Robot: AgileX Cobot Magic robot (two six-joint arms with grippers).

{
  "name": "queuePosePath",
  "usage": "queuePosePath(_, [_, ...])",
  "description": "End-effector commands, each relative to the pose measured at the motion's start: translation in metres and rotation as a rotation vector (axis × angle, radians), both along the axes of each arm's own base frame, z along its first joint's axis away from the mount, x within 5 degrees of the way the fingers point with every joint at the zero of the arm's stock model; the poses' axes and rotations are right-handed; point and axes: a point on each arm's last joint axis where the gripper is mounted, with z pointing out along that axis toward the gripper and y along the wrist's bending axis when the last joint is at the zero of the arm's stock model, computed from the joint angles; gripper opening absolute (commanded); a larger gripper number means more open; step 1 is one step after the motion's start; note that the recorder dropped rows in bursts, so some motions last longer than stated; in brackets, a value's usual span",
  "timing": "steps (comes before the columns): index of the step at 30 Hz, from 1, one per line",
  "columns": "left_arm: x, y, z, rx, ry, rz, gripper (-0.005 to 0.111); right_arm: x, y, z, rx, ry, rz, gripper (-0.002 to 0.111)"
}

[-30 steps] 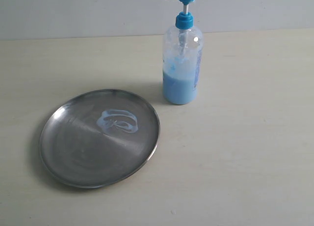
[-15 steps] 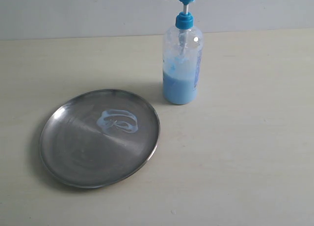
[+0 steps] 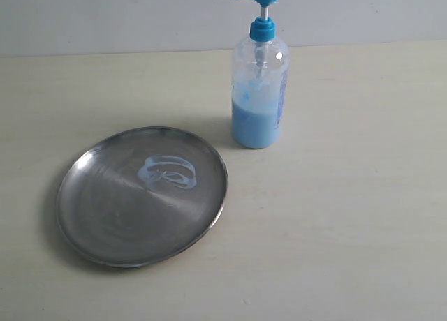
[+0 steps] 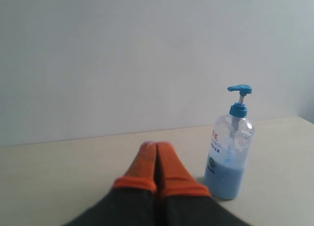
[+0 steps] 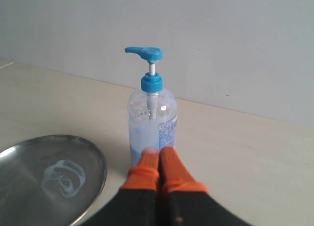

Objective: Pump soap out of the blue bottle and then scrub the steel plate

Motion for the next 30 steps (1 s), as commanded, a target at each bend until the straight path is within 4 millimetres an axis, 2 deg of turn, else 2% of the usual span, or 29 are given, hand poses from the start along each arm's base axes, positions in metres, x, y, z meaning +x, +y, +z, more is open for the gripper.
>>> queuePosePath(1, [0.004,0.000,-0.016,-0.020,-0.068,0.027,0.000,-0.001,0.000,0.000,0.005,-0.005,0.001,0.000])
queuePosePath(10, [0.011,0.001,-0.051,-0.034,-0.106,0.102,0.000,-0.001,0.000,0.000,0.005,-0.005,0.001,0.000])
queuePosePath(30, [0.019,0.005,-0.095,-0.060,0.037,0.202,0.000,-0.001,0.000,0.000,0.005,-0.005,0.001,0.000])
